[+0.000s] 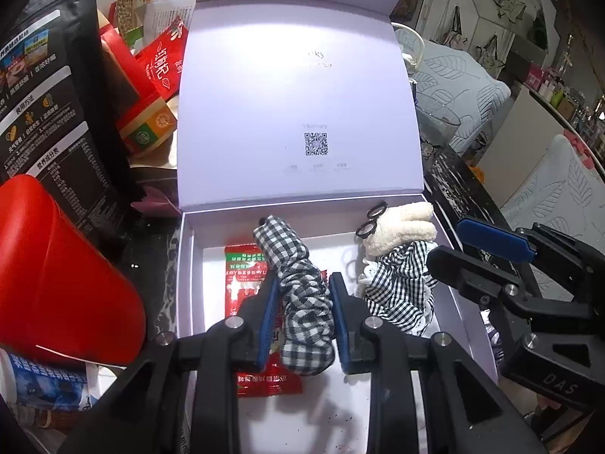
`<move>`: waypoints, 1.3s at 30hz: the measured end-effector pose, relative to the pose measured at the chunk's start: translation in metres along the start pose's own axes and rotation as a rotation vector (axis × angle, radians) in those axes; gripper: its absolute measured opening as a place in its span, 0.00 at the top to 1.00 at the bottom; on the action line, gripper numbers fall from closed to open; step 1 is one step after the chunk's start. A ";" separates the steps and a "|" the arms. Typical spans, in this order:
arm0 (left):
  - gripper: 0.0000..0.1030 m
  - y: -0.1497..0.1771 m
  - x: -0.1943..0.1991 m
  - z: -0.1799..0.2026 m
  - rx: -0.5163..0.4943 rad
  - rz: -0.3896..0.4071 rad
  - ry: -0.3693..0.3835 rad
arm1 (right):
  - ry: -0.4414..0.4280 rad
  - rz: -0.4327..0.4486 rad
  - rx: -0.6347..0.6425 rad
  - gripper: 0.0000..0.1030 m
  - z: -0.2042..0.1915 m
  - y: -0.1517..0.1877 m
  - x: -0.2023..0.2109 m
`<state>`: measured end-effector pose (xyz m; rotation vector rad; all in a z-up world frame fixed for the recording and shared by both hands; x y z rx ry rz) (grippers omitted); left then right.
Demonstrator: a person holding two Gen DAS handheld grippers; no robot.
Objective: Organize soft objects
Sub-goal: 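Open both tools to drop the scrunchie and cartoon packet into the box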
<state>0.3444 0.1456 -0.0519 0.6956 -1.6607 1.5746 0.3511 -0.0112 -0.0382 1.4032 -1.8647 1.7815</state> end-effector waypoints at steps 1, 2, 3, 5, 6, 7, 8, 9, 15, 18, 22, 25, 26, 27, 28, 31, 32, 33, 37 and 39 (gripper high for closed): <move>0.72 0.000 0.000 0.000 -0.001 -0.002 -0.006 | -0.001 0.000 -0.002 0.58 0.000 0.000 0.001; 0.72 0.000 0.000 0.000 -0.001 -0.002 -0.010 | -0.001 -0.001 -0.004 0.58 0.001 0.000 0.001; 0.72 0.001 0.000 0.000 -0.001 -0.002 -0.010 | -0.001 -0.001 -0.005 0.55 0.001 0.000 0.002; 0.72 0.000 0.001 0.000 -0.001 -0.008 -0.013 | 0.002 0.004 -0.007 0.48 0.002 -0.001 0.004; 0.72 0.000 0.001 0.000 0.000 -0.007 -0.016 | 0.001 0.009 -0.008 0.47 0.003 -0.001 0.006; 0.72 0.000 0.002 0.000 0.001 -0.005 -0.020 | 0.000 0.012 -0.008 0.47 0.003 -0.001 0.008; 0.72 -0.001 0.003 0.000 0.001 -0.003 -0.024 | 0.001 0.015 -0.009 0.47 0.003 -0.002 0.009; 0.72 -0.001 0.005 0.001 0.000 -0.001 -0.028 | 0.001 0.020 -0.009 0.47 0.004 -0.002 0.012; 0.72 -0.003 0.020 0.007 -0.009 0.028 -0.025 | 0.006 0.042 -0.018 0.47 0.005 -0.006 0.023; 0.72 -0.005 0.031 0.009 -0.018 0.057 -0.042 | 0.004 0.063 -0.024 0.47 0.006 -0.007 0.032; 0.72 -0.007 0.047 0.012 -0.029 0.102 -0.070 | 0.007 0.101 -0.024 0.40 0.005 -0.010 0.048; 0.72 -0.008 0.063 0.017 -0.044 0.155 -0.098 | 0.012 0.128 -0.018 0.40 0.002 -0.012 0.059; 0.72 -0.008 0.069 0.019 -0.047 0.173 -0.103 | 0.012 0.142 -0.014 0.39 0.001 -0.013 0.065; 0.72 -0.008 0.073 0.019 -0.050 0.184 -0.105 | 0.011 0.154 -0.012 0.39 0.000 -0.013 0.070; 0.72 -0.008 0.078 0.020 -0.054 0.196 -0.109 | 0.011 0.170 -0.008 0.37 -0.002 -0.013 0.077; 0.72 -0.008 0.093 0.024 -0.064 0.234 -0.119 | 0.010 0.209 0.001 0.32 -0.008 -0.013 0.093; 0.72 -0.008 0.098 0.026 -0.068 0.247 -0.123 | 0.007 0.223 0.005 0.32 -0.011 -0.012 0.101; 0.72 -0.008 0.105 0.027 -0.072 0.262 -0.125 | 0.006 0.235 0.007 0.32 -0.013 -0.012 0.108; 0.72 -0.006 0.128 0.035 -0.085 0.314 -0.105 | 0.008 0.286 0.020 0.25 -0.021 -0.009 0.131; 0.72 -0.004 0.140 0.040 -0.093 0.345 -0.103 | 0.017 0.320 0.029 0.21 -0.026 -0.006 0.145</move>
Point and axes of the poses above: each gripper's, at about its wrist camera, not at the fingertips, and x roughly against the way its jaws point, z to its right, y to its underside, the point moved 2 cm from there along -x, roughly the way its jaws point, and after that the axes turned 10 degrees about -x, right-handed, at the moved point
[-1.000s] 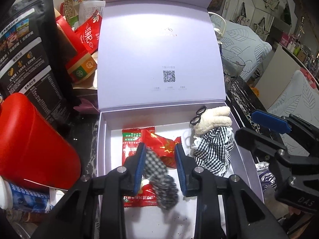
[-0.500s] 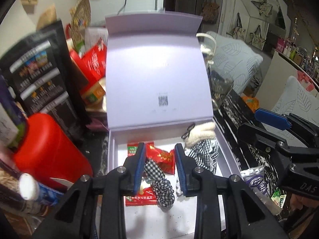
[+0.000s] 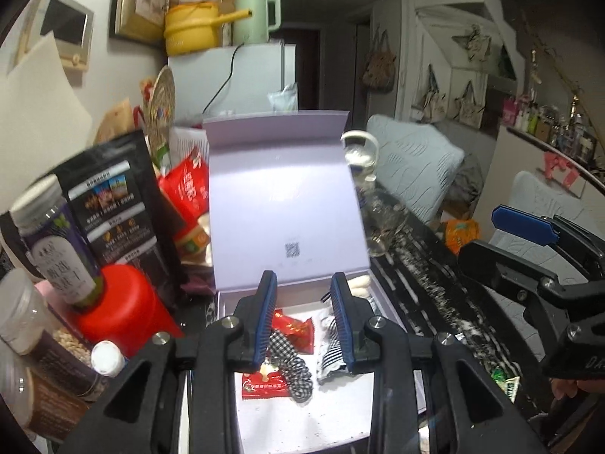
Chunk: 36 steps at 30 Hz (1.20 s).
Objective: Organize soft objects
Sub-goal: 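Move the left tool to the bag of white hair ties while the right tool approaches the green packet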
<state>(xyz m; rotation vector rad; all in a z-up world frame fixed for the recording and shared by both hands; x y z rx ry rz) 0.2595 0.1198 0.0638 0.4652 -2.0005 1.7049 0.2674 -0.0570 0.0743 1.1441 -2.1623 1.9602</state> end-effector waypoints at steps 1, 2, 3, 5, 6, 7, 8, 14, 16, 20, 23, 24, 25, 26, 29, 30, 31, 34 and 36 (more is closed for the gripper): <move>0.72 -0.001 0.004 0.001 -0.003 0.009 0.002 | 0.001 0.017 0.003 0.21 -0.002 -0.001 0.007; 0.72 -0.002 0.007 0.003 -0.007 0.018 0.005 | 0.003 0.026 0.003 0.19 -0.003 -0.001 0.012; 0.72 -0.002 0.011 0.005 -0.011 0.024 0.011 | 0.004 0.037 0.000 0.18 -0.004 0.000 0.018; 0.72 -0.002 0.017 0.011 -0.021 0.030 0.028 | 0.010 0.052 -0.007 0.17 -0.005 0.001 0.030; 0.72 -0.003 0.020 0.014 -0.026 0.035 0.036 | 0.015 0.056 -0.009 0.17 -0.004 0.002 0.035; 0.72 -0.003 0.023 0.017 -0.031 0.043 0.043 | 0.023 0.060 -0.010 0.17 -0.003 0.003 0.040; 0.72 -0.003 0.025 0.020 -0.036 0.048 0.047 | 0.031 0.065 -0.011 0.17 -0.002 0.004 0.046; 0.04 -0.001 0.040 0.041 -0.067 0.082 0.092 | 0.097 0.082 -0.033 0.16 0.007 0.016 0.078; 0.04 0.001 0.050 0.051 -0.101 0.120 0.085 | 0.113 0.086 -0.045 0.16 0.012 0.021 0.087; 0.04 0.005 0.060 0.069 -0.125 0.117 0.137 | 0.155 0.078 -0.073 0.16 0.024 0.036 0.107; 0.03 0.012 0.064 0.081 -0.130 0.108 0.165 | 0.184 0.073 -0.094 0.16 0.032 0.047 0.121; 0.03 0.013 0.065 0.084 -0.130 0.107 0.169 | 0.196 0.071 -0.104 0.16 0.034 0.052 0.127; 0.04 0.016 0.066 0.087 -0.131 0.103 0.174 | 0.201 0.070 -0.109 0.16 0.037 0.054 0.129; 0.04 0.019 0.066 0.090 -0.131 0.100 0.182 | 0.210 0.068 -0.118 0.15 0.039 0.059 0.134; 0.04 0.028 0.068 0.099 -0.127 0.086 0.232 | 0.226 0.063 -0.137 0.15 0.044 0.069 0.144; 0.04 0.031 0.068 0.102 -0.124 0.076 0.250 | 0.231 0.061 -0.144 0.15 0.046 0.073 0.147; 0.04 0.034 0.067 0.105 -0.121 0.065 0.260 | 0.235 0.057 -0.150 0.15 0.047 0.077 0.149; 0.04 0.044 0.067 0.113 -0.118 0.037 0.268 | 0.239 0.051 -0.168 0.15 0.051 0.089 0.156; 0.04 0.051 0.066 0.119 -0.122 0.015 0.272 | 0.238 0.048 -0.177 0.15 0.053 0.095 0.159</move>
Point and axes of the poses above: each gripper's, at about its wrist camera, not at the fingertips, and x roughly against the way its jaws point, z to its right, y to its underside, the point moved 2 cm from there along -x, roughly the way its jaws point, and after that the axes turned 10 degrees about -x, right-handed, at the moved point
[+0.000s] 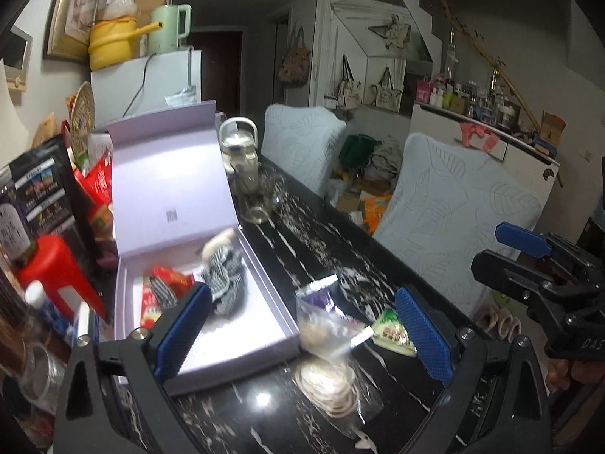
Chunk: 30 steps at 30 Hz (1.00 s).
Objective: Organize soft objects
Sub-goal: 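Move the left tool to the bag of white hair ties while the right tool approaches the green packet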
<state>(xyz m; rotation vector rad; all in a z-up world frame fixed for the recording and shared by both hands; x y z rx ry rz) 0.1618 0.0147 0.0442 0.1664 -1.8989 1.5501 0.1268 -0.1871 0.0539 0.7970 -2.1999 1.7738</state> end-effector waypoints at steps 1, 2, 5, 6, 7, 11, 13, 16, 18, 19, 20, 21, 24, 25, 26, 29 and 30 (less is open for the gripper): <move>0.04 0.003 -0.001 0.002 0.001 -0.009 0.001 | 0.001 -0.005 -0.006 0.15 0.003 0.004 0.001; 0.04 0.006 -0.001 0.005 0.002 -0.016 0.005 | 0.002 -0.009 -0.010 0.15 0.005 0.008 0.002; 0.04 0.018 -0.005 0.012 0.016 -0.042 0.022 | 0.002 -0.018 -0.025 0.15 0.013 0.019 0.003; 0.04 0.023 -0.008 0.015 0.025 -0.055 0.034 | 0.001 -0.021 -0.031 0.15 0.015 0.022 0.002; 0.04 0.025 -0.009 0.017 0.030 -0.062 0.042 | 0.001 -0.029 -0.037 0.15 0.017 0.026 0.001; 0.04 0.040 -0.017 0.025 0.046 -0.099 0.061 | -0.013 -0.069 -0.061 0.15 0.022 0.044 -0.004; 0.04 0.047 -0.023 0.029 0.053 -0.118 0.063 | -0.014 -0.087 -0.076 0.15 0.027 0.054 -0.006; 0.04 0.056 -0.030 0.033 0.063 -0.141 0.079 | 0.000 -0.112 -0.093 0.15 0.033 0.067 -0.009; 0.04 0.062 -0.036 0.035 0.071 -0.152 0.088 | 0.008 -0.128 -0.107 0.15 0.038 0.075 -0.012; 0.04 0.065 -0.039 0.036 0.075 -0.160 0.091 | 0.012 -0.135 -0.114 0.15 0.041 0.078 -0.013; 0.04 0.068 -0.043 0.037 0.079 -0.167 0.094 | 0.015 -0.143 -0.120 0.15 0.043 0.082 -0.014; 0.04 0.071 -0.047 0.038 0.082 -0.179 0.093 | 0.021 -0.151 -0.125 0.15 0.046 0.086 -0.015; 0.04 0.080 -0.059 0.040 0.097 -0.213 0.098 | 0.039 -0.171 -0.134 0.15 0.051 0.095 -0.018; 0.04 0.082 -0.064 0.041 0.101 -0.220 0.098 | 0.042 -0.179 -0.137 0.15 0.053 0.098 -0.020; 0.04 0.084 -0.068 0.042 0.104 -0.231 0.095 | 0.044 -0.185 -0.140 0.15 0.055 0.101 -0.021; 0.04 0.089 -0.080 0.042 0.102 -0.255 0.078 | 0.053 -0.204 -0.146 0.15 0.060 0.108 -0.024; 0.04 0.091 -0.085 0.043 0.099 -0.269 0.069 | 0.056 -0.208 -0.146 0.15 0.061 0.110 -0.025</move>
Point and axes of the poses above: each gripper's, at about its wrist camera, not at the fingertips, and x roughly against the way its jaws point, z to its right, y to its underside, the point moved 2 cm from there along -x, roughly the way its jaws point, and after that the axes turned 10 degrees about -x, right-handed, at the moved point
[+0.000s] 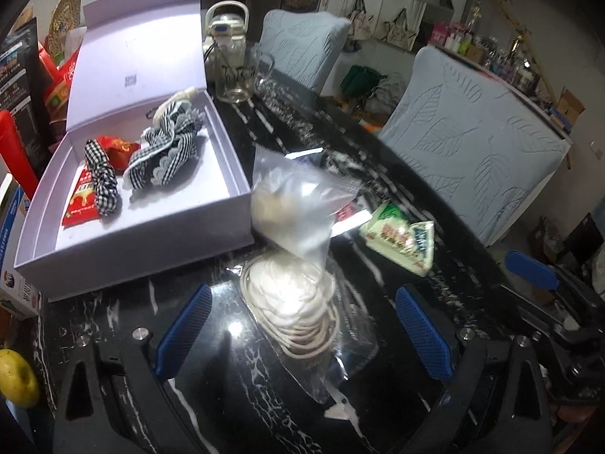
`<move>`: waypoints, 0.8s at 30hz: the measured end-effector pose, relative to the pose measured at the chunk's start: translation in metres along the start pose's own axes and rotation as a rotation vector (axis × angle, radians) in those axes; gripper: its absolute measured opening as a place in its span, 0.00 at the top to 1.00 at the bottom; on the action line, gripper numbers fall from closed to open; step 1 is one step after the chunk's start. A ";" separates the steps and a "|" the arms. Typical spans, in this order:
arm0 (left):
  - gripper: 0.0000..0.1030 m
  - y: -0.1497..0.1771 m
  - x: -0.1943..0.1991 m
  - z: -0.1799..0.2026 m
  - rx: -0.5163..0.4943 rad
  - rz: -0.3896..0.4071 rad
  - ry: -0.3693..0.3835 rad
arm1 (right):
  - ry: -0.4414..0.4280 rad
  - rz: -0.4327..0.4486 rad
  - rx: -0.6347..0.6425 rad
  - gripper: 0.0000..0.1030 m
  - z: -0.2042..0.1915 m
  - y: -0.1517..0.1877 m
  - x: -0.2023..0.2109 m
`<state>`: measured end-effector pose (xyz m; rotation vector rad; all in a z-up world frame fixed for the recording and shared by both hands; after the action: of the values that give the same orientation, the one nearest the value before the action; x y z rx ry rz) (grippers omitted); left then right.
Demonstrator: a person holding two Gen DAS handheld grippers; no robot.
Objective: Organize soft objects
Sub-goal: 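Move the left tool to the bag of white hair ties while the right tool approaches the green packet, then grasp the bag of hair ties with the left tool while the right tool grasps the green packet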
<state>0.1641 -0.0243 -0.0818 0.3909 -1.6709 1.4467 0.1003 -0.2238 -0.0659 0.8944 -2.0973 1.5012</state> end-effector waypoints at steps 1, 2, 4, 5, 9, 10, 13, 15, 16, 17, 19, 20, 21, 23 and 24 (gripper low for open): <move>0.04 0.000 -0.005 0.000 -0.001 -0.012 -0.007 | 0.005 -0.004 0.000 0.15 0.001 0.001 -0.001; 0.04 0.001 -0.010 0.000 0.000 -0.026 -0.014 | 0.010 -0.007 0.000 0.15 0.003 0.002 -0.002; 0.04 0.001 -0.017 0.000 0.002 -0.047 -0.020 | 0.016 -0.010 0.001 0.15 0.005 0.003 -0.004; 0.04 0.001 -0.020 0.000 0.003 -0.056 -0.019 | 0.018 -0.010 0.000 0.15 0.006 0.002 -0.005; 0.04 0.001 -0.032 0.000 -0.001 -0.091 -0.045 | 0.021 -0.012 -0.010 0.15 0.011 0.001 -0.007; 0.04 0.002 -0.035 0.000 -0.003 -0.102 -0.055 | 0.022 -0.012 -0.013 0.15 0.012 0.000 -0.008; 0.04 0.004 -0.043 -0.003 0.009 -0.130 -0.044 | 0.024 -0.018 -0.024 0.15 0.015 -0.001 -0.011; 0.04 0.005 -0.047 -0.005 0.017 -0.141 -0.029 | 0.022 -0.023 -0.028 0.15 0.016 -0.001 -0.013; 0.04 0.005 -0.048 -0.004 0.012 -0.141 -0.031 | 0.022 -0.026 -0.029 0.15 0.016 -0.001 -0.014; 0.05 0.005 -0.049 -0.003 -0.001 -0.139 -0.039 | 0.022 -0.028 -0.030 0.15 0.017 -0.002 -0.016; 0.17 0.005 -0.052 -0.001 -0.023 -0.129 -0.051 | 0.021 -0.035 -0.031 0.15 0.017 -0.002 -0.018; 0.22 0.005 -0.051 -0.001 -0.032 -0.124 -0.058 | 0.020 -0.037 -0.031 0.15 0.017 -0.002 -0.019; 0.28 0.005 -0.051 -0.001 -0.039 -0.120 -0.058 | 0.020 -0.040 -0.031 0.15 0.017 -0.002 -0.020; 0.35 0.003 -0.050 -0.001 -0.046 -0.118 -0.053 | 0.019 -0.046 -0.030 0.15 0.016 -0.002 -0.023; 0.39 0.003 -0.049 -0.002 -0.048 -0.113 -0.048 | 0.016 -0.049 -0.028 0.15 0.016 -0.002 -0.024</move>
<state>0.1903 -0.0362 -0.1214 0.4886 -1.6905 1.3208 0.1197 -0.2327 -0.0856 0.9131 -2.0649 1.4460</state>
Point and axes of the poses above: each gripper's, at about its wrist camera, not at the fingertips, and x roughly against the way its jaws point, z to its right, y to its underside, the point moved 2 cm from there along -x, roughly the way its jaws point, and after that the axes turned 10 degrees about -x, right-handed, at the moved point
